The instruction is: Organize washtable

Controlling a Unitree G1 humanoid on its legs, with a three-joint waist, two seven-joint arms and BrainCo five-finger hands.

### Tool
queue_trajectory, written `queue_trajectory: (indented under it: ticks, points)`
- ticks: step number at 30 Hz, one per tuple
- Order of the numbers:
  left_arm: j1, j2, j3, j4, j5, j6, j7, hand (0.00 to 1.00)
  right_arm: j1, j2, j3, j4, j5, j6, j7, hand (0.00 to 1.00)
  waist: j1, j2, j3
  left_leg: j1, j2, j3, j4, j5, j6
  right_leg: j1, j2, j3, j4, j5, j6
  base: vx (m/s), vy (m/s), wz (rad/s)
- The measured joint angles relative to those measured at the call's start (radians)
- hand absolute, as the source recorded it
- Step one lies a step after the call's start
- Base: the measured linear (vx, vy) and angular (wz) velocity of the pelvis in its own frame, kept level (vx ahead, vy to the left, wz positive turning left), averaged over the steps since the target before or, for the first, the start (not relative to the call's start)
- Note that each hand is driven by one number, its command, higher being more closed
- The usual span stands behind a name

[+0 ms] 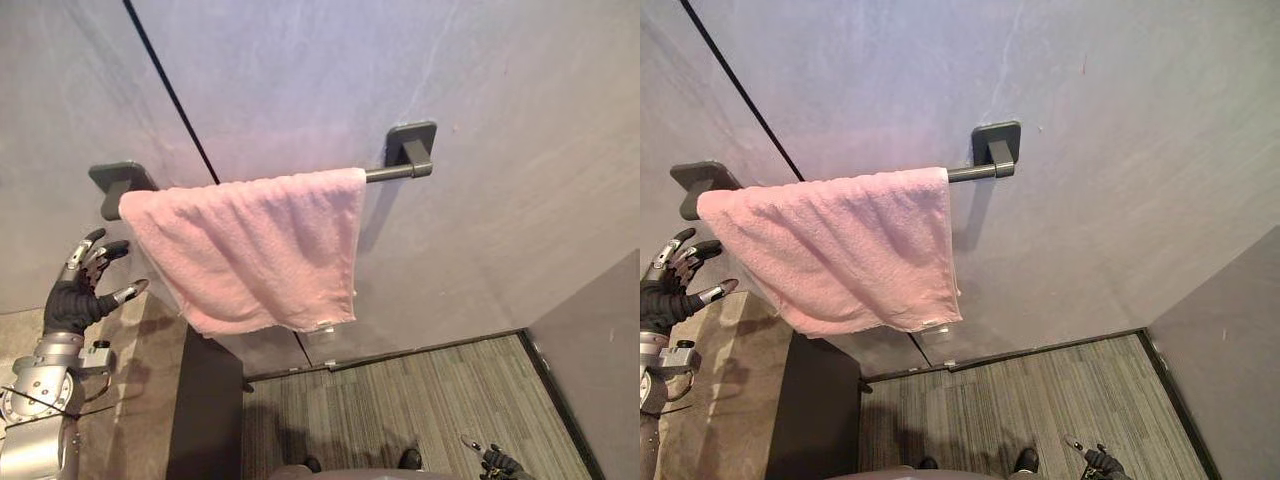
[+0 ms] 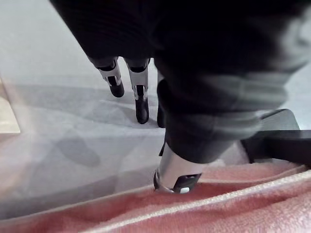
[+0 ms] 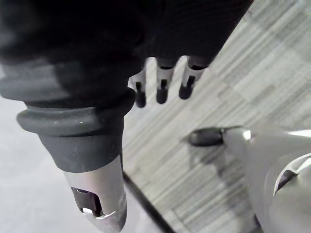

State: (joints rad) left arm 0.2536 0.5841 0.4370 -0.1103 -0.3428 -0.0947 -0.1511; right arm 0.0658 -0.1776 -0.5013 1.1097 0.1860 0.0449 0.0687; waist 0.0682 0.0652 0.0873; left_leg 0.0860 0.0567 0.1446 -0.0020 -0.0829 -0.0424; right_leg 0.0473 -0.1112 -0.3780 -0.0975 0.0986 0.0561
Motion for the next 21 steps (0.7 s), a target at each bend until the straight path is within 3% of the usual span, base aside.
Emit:
queue_trajectory:
  ticks: [6,14,21]
  points:
    - [0.003,0.033,-0.015,0.002,-0.017,0.0,-0.045,0.0,0.001,0.0,0.005,0.0,0.0,-0.001,0.001,0.0,0.0,0.0,0.0,0.008,0.001,0.009,0.0,0.0,0.0,0.003,0.001,0.011,-0.001,0.004,0.0,-0.04,0.003,-0.05]
    - [0.01,0.14,-0.017,0.039,-0.074,-0.002,-0.131,0.0,0.01,0.0,0.01,0.0,-0.006,-0.002,0.021,0.0,0.0,0.002,0.0,0.014,0.0,0.012,-0.006,0.0,0.0,0.003,0.002,0.017,-0.002,0.006,0.001,-0.02,0.001,-0.02]
    - [0.013,0.148,-0.04,0.044,-0.089,-0.002,-0.154,0.0,0.008,0.0,0.049,0.0,-0.022,-0.02,0.038,0.0,0.003,0.0,-0.002,0.019,-0.003,0.012,-0.015,0.0,0.0,0.004,0.0,0.016,-0.002,0.006,0.001,0.0,0.0,0.0]
